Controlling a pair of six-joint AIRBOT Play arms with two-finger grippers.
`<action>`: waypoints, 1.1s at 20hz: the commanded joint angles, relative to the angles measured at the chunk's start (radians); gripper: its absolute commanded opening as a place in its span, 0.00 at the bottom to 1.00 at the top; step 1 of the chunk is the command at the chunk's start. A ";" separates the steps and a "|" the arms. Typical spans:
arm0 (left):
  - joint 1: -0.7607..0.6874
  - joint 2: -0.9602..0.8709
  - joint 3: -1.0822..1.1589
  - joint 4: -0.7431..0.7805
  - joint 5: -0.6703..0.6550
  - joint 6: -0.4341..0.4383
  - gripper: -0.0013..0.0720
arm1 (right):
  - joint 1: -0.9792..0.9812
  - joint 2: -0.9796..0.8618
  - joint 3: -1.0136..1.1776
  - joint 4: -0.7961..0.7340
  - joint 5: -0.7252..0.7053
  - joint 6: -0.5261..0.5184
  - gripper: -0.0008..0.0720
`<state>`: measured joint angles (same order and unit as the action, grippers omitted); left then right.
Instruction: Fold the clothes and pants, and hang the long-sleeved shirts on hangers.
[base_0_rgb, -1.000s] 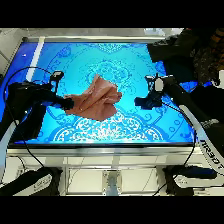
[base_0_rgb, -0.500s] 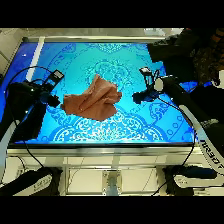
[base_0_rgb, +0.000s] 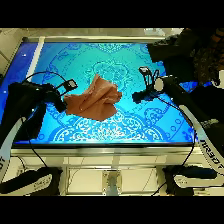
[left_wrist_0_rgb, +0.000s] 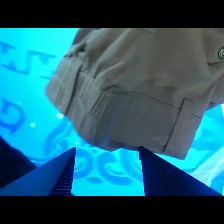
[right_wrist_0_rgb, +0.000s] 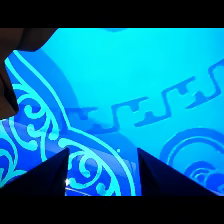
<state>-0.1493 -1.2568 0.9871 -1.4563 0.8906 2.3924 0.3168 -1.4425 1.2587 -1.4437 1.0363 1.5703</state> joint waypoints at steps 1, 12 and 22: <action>-0.001 -0.046 0.000 -0.023 -0.002 0.033 0.68 | 0.001 0.000 0.001 0.011 0.000 -0.002 0.67; -0.031 -0.045 0.001 -0.100 -0.144 0.032 0.01 | 0.001 0.000 0.001 0.011 -0.001 -0.010 0.67; -0.079 0.322 0.123 -0.138 0.093 0.023 0.01 | 0.000 0.001 0.277 0.035 0.018 -0.232 0.61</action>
<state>-0.2211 -1.0790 1.0534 -1.5467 0.9062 2.4172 0.3168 -1.4422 1.4307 -1.4158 1.0344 1.3796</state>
